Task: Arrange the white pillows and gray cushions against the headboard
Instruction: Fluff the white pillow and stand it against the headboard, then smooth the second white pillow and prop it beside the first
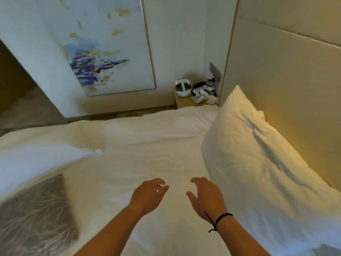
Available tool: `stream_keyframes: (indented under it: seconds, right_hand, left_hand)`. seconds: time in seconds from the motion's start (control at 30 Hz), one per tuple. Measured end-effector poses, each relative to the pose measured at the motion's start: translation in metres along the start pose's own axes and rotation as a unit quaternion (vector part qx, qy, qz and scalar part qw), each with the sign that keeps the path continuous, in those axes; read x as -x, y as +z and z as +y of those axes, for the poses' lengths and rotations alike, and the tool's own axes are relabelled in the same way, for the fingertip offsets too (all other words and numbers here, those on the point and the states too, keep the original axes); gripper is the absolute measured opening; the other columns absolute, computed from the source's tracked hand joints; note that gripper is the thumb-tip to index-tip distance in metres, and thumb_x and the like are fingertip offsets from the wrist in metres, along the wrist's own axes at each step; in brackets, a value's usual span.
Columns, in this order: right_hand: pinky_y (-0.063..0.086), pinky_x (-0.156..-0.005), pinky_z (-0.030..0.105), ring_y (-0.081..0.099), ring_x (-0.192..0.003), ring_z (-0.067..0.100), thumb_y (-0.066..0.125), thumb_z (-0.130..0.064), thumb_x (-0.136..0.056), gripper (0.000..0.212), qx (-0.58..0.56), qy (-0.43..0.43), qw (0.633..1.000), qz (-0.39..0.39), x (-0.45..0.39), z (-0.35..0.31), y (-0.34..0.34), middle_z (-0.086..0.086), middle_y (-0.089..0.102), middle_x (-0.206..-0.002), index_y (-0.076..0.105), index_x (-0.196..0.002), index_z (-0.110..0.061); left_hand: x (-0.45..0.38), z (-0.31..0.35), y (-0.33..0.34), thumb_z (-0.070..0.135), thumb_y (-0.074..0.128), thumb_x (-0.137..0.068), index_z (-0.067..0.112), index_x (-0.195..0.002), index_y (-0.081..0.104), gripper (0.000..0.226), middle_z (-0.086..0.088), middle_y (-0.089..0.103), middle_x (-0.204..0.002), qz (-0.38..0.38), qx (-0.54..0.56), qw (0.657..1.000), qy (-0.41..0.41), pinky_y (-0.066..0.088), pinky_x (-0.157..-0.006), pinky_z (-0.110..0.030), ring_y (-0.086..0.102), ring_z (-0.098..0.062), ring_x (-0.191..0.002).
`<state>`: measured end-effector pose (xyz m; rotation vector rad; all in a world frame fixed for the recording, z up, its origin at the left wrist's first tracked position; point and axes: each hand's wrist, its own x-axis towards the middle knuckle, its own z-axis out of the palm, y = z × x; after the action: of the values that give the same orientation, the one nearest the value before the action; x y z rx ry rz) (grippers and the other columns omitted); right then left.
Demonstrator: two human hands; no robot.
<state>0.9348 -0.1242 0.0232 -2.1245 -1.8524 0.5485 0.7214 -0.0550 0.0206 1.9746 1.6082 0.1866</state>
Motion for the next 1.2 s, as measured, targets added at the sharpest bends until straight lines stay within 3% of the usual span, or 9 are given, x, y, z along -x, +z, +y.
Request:
stream_keyframes:
  seconds: [0.1, 0.2, 0.33, 0.53, 0.63, 0.73, 0.83, 0.93, 1.2]
  right_hand:
    - [0.045, -0.084, 0.025, 0.056, -0.098, 0.008, 0.046, -0.051, -0.095, 0.036, -0.015, -0.075, 0.994, -0.079, 0.015, -0.077, 0.031, -0.016, 0.060, -0.113, 0.049, -0.127, -0.034]
    - [0.043, -0.086, 0.023, 0.054, -0.104, 0.007, 0.044, -0.052, -0.096, 0.035, 0.001, -0.141, 0.982, -0.122, 0.040, -0.153, 0.067, -0.019, 0.057, -0.116, 0.048, -0.126, -0.036]
    - [0.042, -0.094, 0.024, 0.053, -0.112, 0.007, 0.044, -0.049, -0.097, 0.035, 0.026, -0.194, 0.973, -0.124, 0.071, -0.252, 0.111, -0.018, 0.056, -0.123, 0.049, -0.129, -0.036]
    - [0.043, -0.088, 0.023, 0.055, -0.109, 0.006, 0.047, -0.046, -0.096, 0.035, 0.010, -0.269, 0.954, -0.130, 0.109, -0.378, 0.166, -0.018, 0.056, -0.127, 0.052, -0.127, -0.033]
    - [0.046, -0.089, 0.026, 0.057, -0.109, 0.009, 0.047, -0.045, -0.095, 0.036, 0.016, -0.297, 0.945, -0.134, 0.117, -0.425, 0.187, -0.016, 0.056, -0.129, 0.052, -0.129, -0.032]
    - [0.048, -0.087, 0.029, 0.057, -0.106, 0.012, 0.047, -0.043, -0.096, 0.036, 0.019, -0.309, 0.940, -0.145, 0.114, -0.452, 0.207, -0.012, 0.057, -0.126, 0.051, -0.129, -0.031]
    - [0.048, -0.088, 0.030, 0.057, -0.109, 0.013, 0.046, -0.045, -0.096, 0.036, 0.014, -0.300, 0.941, -0.158, 0.102, -0.470, 0.232, -0.011, 0.058, -0.126, 0.051, -0.128, -0.031]
    - [0.049, -0.087, 0.029, 0.058, -0.107, 0.013, 0.045, -0.045, -0.096, 0.038, 0.003, -0.283, 0.943, -0.177, 0.084, -0.489, 0.263, -0.011, 0.058, -0.125, 0.050, -0.131, -0.031]
    - [0.046, -0.090, 0.021, 0.055, -0.109, 0.003, 0.044, -0.043, -0.097, 0.034, -0.061, -0.250, 0.945, -0.202, 0.011, -0.546, 0.335, -0.019, 0.057, -0.126, 0.051, -0.129, -0.036]
  left_hand:
    - [0.059, -0.087, -0.031, 0.061, 0.046, -0.090, 0.046, -0.104, 0.060, 0.026, 0.024, 0.062, -0.092, 0.066, 0.043, 0.994, -0.074, 0.050, -0.082, -0.028, 0.061, -0.001, -0.090]
    - [0.127, -0.169, -0.049, 0.056, 0.048, -0.091, 0.046, -0.101, 0.059, 0.018, 0.022, 0.066, -0.096, 0.122, 0.079, 0.978, -0.149, 0.053, -0.084, -0.030, 0.061, 0.000, -0.087]
    - [0.210, -0.260, -0.071, 0.048, 0.050, -0.093, 0.041, -0.107, 0.062, 0.020, 0.019, 0.066, -0.100, 0.181, 0.106, 0.953, -0.220, 0.051, -0.083, -0.028, 0.060, -0.001, -0.090]
    - [0.312, -0.350, -0.118, 0.050, 0.045, -0.093, 0.045, -0.103, 0.060, 0.018, 0.024, 0.062, -0.096, 0.241, 0.130, 0.918, -0.287, 0.047, -0.074, -0.027, 0.058, 0.002, -0.088]
    - [0.344, -0.382, -0.140, 0.050, 0.046, -0.093, 0.051, -0.091, 0.055, 0.009, 0.025, 0.063, -0.093, 0.259, 0.144, 0.903, -0.310, 0.047, -0.071, -0.026, 0.058, 0.004, -0.085]
    - [0.358, -0.406, -0.154, 0.047, 0.047, -0.094, 0.055, -0.077, 0.051, 0.019, 0.027, 0.062, -0.086, 0.284, 0.147, 0.892, -0.320, 0.046, -0.066, -0.023, 0.057, 0.006, -0.081]
    - [0.358, -0.427, -0.160, 0.051, 0.047, -0.094, 0.051, -0.096, 0.058, 0.011, 0.027, 0.064, -0.099, 0.276, 0.148, 0.891, -0.329, 0.052, -0.076, -0.027, 0.060, 0.003, -0.090]
    - [0.349, -0.452, -0.166, 0.052, 0.047, -0.094, 0.042, -0.116, 0.059, 0.027, 0.023, 0.064, -0.111, 0.259, 0.127, 0.898, -0.332, 0.050, -0.078, -0.024, 0.060, 0.001, -0.094]
    - [0.286, -0.533, -0.231, 0.042, 0.045, -0.097, 0.040, -0.108, 0.061, 0.020, 0.020, 0.064, -0.111, 0.224, 0.059, 0.903, -0.362, 0.051, -0.080, -0.025, 0.062, -0.003, -0.093]
